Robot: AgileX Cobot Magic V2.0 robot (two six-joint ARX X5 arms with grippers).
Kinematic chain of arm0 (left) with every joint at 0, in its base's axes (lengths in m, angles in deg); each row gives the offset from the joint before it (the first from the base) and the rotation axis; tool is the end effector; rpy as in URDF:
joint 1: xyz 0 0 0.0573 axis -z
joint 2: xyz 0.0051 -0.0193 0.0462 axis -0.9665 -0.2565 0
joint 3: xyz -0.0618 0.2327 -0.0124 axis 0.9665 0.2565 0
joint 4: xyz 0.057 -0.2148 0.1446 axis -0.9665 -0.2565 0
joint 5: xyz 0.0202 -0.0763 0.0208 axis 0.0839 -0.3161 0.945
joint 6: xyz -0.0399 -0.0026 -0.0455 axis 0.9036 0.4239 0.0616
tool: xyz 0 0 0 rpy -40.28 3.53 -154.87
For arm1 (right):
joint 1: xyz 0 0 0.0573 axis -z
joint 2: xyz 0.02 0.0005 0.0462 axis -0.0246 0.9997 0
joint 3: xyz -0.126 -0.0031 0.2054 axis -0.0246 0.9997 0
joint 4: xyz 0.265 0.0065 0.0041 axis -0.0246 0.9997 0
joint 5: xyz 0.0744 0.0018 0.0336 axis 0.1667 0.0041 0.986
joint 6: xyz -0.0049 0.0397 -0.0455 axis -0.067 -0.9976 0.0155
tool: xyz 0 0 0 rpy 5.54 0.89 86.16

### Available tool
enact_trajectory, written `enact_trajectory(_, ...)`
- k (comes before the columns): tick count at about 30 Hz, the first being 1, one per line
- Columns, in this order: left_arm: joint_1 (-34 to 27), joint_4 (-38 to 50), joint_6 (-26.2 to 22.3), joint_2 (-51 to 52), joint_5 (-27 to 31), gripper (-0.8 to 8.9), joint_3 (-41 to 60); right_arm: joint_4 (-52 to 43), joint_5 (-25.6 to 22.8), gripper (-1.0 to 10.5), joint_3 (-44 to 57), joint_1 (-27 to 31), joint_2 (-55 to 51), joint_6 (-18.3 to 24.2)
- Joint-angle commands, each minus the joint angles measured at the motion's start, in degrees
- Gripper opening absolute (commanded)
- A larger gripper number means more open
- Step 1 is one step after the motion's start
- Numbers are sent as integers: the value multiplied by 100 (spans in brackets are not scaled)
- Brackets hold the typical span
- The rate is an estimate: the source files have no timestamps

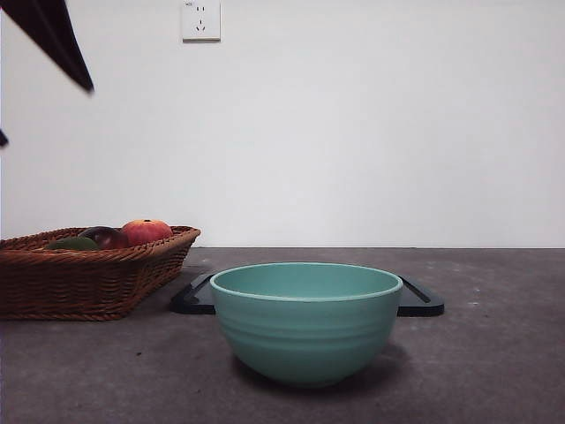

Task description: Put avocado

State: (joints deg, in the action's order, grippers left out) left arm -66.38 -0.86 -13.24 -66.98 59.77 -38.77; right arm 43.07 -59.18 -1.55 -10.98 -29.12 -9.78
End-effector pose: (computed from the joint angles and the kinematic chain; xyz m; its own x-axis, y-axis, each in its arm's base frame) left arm 0.2440 -0.0511 0.2640 0.5714 -0.4238 -0.7028 0.2527 0.9056 -0.3406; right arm 0.1254 0.0451 0.3215 0.7250 0.6000 -0.3382 -0.5438 0.8000 0.2535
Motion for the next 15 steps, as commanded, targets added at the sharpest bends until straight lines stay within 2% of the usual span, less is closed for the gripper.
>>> enact_trajectory(1,7,28,-160,-713,348,587,-356,-66,-2,602,-83,-24,11,44)
enact_trajectory(5,7,-70,-164,-1628,741,587,-807,-66,0,602,-83,-24,11,44)
enact_trajectory(15,11,-232,-129,-3209,782,556,-1523,-66,0,602,-83,-24,11,20)
